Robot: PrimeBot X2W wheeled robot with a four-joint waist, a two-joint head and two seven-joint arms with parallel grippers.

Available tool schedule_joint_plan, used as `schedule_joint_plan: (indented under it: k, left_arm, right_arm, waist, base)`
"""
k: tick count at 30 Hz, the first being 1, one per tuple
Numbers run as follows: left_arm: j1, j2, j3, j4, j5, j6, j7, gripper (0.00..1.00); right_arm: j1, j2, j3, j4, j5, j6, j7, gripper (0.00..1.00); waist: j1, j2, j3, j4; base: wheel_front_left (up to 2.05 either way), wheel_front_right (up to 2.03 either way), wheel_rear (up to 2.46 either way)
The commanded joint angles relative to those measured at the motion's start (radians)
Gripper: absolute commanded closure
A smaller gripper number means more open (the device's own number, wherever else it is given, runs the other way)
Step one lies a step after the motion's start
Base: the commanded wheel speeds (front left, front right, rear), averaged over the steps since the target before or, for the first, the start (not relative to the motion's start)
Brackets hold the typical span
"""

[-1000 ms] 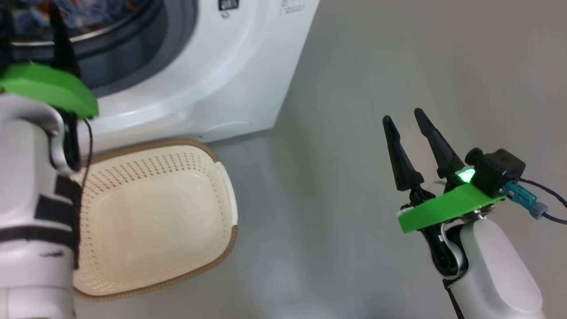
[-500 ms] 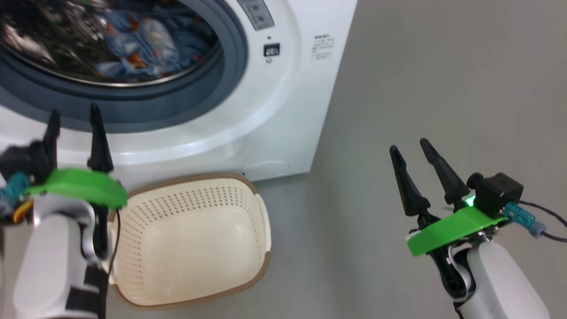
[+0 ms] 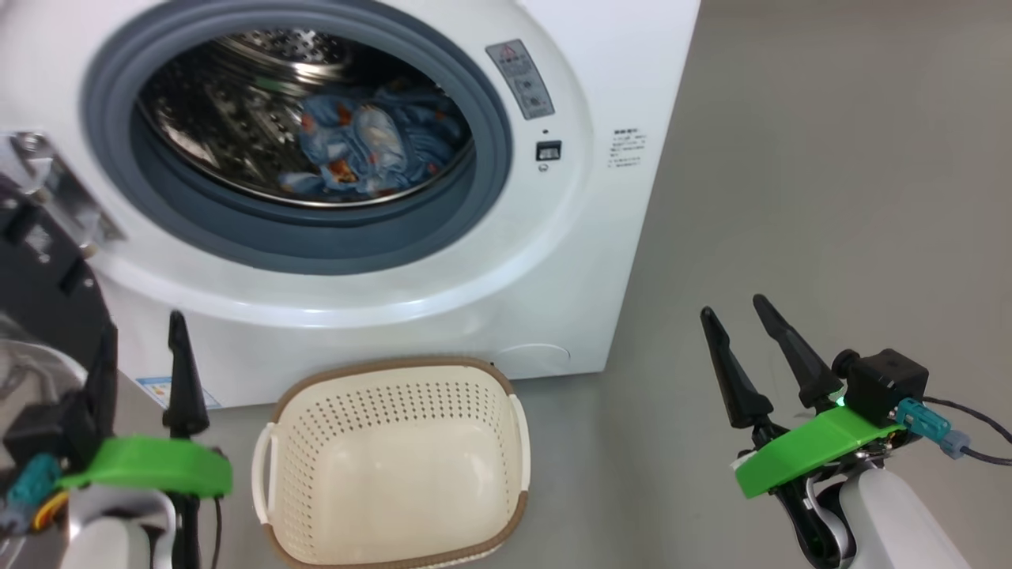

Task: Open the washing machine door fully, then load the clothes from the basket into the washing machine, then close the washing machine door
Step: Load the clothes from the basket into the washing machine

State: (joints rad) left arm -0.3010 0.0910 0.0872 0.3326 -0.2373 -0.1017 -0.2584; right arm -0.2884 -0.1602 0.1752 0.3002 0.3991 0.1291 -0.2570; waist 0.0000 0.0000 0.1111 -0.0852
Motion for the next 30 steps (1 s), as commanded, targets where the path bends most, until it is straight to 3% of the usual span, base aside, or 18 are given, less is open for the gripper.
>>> schedule_joint_plan:
  k: [1, 13, 30]
  left_arm:
    - [0.022, 0.017, 0.038, -0.051, -0.01, 0.0, -0.003, 0.0]
    - [0.184, -0.018, 0.053, -0.159, -0.033, 0.013, -0.003, 0.0]
    - [0.192, -0.013, 0.034, -0.165, -0.05, 0.004, -0.003, 0.0]
  right_arm:
    - [0.011, -0.01, 0.019, -0.022, 0.005, 0.002, -0.005, 0.0]
    - [0.036, -0.023, 0.013, -0.027, 0.009, 0.002, -0.005, 0.0]
    - [0.035, -0.028, 0.008, -0.031, 0.004, 0.002, -0.005, 0.0]
  waist:
    - [0.0, 0.0, -0.031, 0.025]
    - [0.0, 0.0, -0.064, 0.033]
    - [0.0, 0.0, -0.061, 0.035]
  base:
    - [0.0, 0.0, 0.0]
    - [0.0, 0.0, 0.0]
    - [0.0, 0.0, 0.0]
